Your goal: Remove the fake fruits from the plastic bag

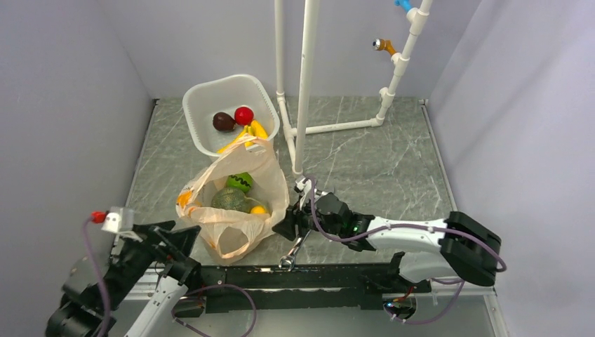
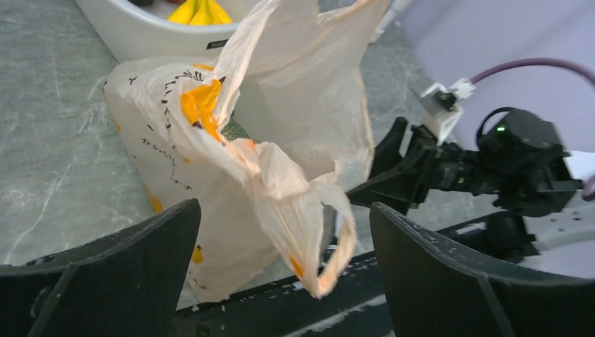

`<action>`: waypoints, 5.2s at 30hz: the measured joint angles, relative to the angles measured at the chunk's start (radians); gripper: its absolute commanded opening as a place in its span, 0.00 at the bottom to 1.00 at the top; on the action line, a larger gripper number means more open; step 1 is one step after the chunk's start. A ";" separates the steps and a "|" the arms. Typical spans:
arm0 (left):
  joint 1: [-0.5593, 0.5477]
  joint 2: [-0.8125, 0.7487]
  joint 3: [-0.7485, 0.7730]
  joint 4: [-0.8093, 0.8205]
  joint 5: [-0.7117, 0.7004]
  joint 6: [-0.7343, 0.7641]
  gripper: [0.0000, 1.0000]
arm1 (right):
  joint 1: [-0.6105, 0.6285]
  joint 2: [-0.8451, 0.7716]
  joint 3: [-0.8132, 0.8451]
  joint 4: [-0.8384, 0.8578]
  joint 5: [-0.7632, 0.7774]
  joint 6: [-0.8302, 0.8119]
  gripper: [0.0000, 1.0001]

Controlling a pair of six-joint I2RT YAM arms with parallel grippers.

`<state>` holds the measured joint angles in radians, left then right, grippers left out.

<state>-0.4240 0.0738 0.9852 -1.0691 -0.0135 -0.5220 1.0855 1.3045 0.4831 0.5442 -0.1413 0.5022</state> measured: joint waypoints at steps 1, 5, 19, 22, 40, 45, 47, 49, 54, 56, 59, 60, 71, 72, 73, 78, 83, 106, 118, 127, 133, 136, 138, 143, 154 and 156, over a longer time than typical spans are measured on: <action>0.000 0.010 0.051 -0.036 0.005 -0.002 0.99 | 0.006 -0.030 0.007 -0.064 0.020 -0.015 0.60; -0.001 0.121 0.282 -0.148 0.003 0.027 0.99 | 0.026 -0.148 0.073 -0.316 0.095 -0.052 0.68; -0.001 0.706 0.341 -0.049 -0.134 0.264 0.99 | 0.031 0.002 0.473 -0.486 0.066 -0.085 0.71; -0.001 0.759 0.275 0.006 -0.136 0.326 1.00 | 0.037 0.148 0.507 -0.434 0.040 -0.094 0.66; 0.001 0.780 -0.125 0.411 -0.286 0.523 0.00 | 0.388 0.423 0.320 -0.080 0.209 -0.157 0.41; 0.002 0.647 -0.221 0.520 -0.262 0.555 0.00 | 0.369 0.346 0.316 -0.148 0.296 -0.161 0.66; 0.002 0.606 -0.240 0.553 -0.246 0.556 0.00 | 0.353 0.294 0.322 -0.188 0.318 -0.166 0.72; 0.002 0.581 -0.251 0.575 -0.234 0.555 0.00 | 0.333 0.248 0.346 -0.232 0.334 -0.177 0.73; 0.002 0.556 -0.262 0.599 -0.194 0.551 0.00 | 0.282 0.250 0.479 -0.321 0.363 -0.208 0.72; 0.002 0.555 -0.262 0.603 -0.172 0.552 0.00 | 0.263 0.271 0.524 -0.333 0.374 -0.213 0.73; 0.002 0.556 -0.262 0.605 -0.157 0.551 0.00 | 0.240 0.302 0.548 -0.335 0.402 -0.225 0.73; 0.002 0.556 -0.262 0.606 -0.155 0.549 0.00 | 0.233 0.318 0.550 -0.341 0.419 -0.231 0.74; 0.002 0.652 -0.262 0.623 -0.085 0.507 0.00 | 0.188 0.399 0.526 -0.459 0.568 -0.294 0.79; 0.002 0.664 -0.262 0.623 -0.080 0.506 0.00 | 0.178 0.397 0.523 -0.458 0.571 -0.300 0.78; 0.002 0.670 -0.262 0.623 -0.077 0.503 0.00 | 0.166 0.396 0.518 -0.458 0.573 -0.303 0.78; 0.002 0.667 -0.262 0.623 -0.070 0.503 0.00 | 0.111 0.396 0.501 -0.451 0.554 -0.304 0.67; 0.002 0.666 -0.262 0.622 -0.070 0.503 0.00 | 0.098 0.408 0.497 -0.409 0.542 -0.322 0.47; 0.002 0.636 -0.262 0.623 -0.071 0.504 0.00 | 0.127 0.360 0.626 -0.431 0.555 -0.399 0.00; 0.002 0.664 -0.261 0.614 -0.137 0.501 0.00 | 0.178 0.215 0.630 -0.428 0.550 -0.404 0.00; 0.002 0.685 -0.261 0.586 -0.224 0.480 0.00 | 0.193 0.123 0.629 -0.471 0.541 -0.380 0.00; 0.002 0.674 -0.259 0.584 -0.231 0.480 0.00 | 0.193 -0.034 0.633 -0.533 0.537 -0.359 0.00; 0.002 0.674 -0.256 0.573 -0.248 0.479 0.00 | 0.193 -0.090 0.670 -0.554 0.534 -0.356 0.00; 0.002 0.674 -0.255 0.568 -0.260 0.479 0.00 | 0.193 -0.106 0.706 -0.557 0.533 -0.360 0.00; 0.002 0.679 -0.251 0.560 -0.277 0.477 0.00 | 0.193 -0.105 0.845 -0.572 0.544 -0.399 0.00; 0.002 0.624 -0.248 0.549 -0.317 0.477 0.00 | 0.130 0.089 1.186 -0.502 0.689 -0.600 0.00; 0.002 0.601 -0.248 0.549 -0.324 0.477 0.00 | 0.090 0.166 1.259 -0.494 0.699 -0.630 0.00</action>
<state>-0.4221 0.6750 0.7368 -0.5198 -0.3378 -0.0448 1.1759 1.4700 1.7424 0.0502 0.5575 -0.1280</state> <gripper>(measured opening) 0.010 0.072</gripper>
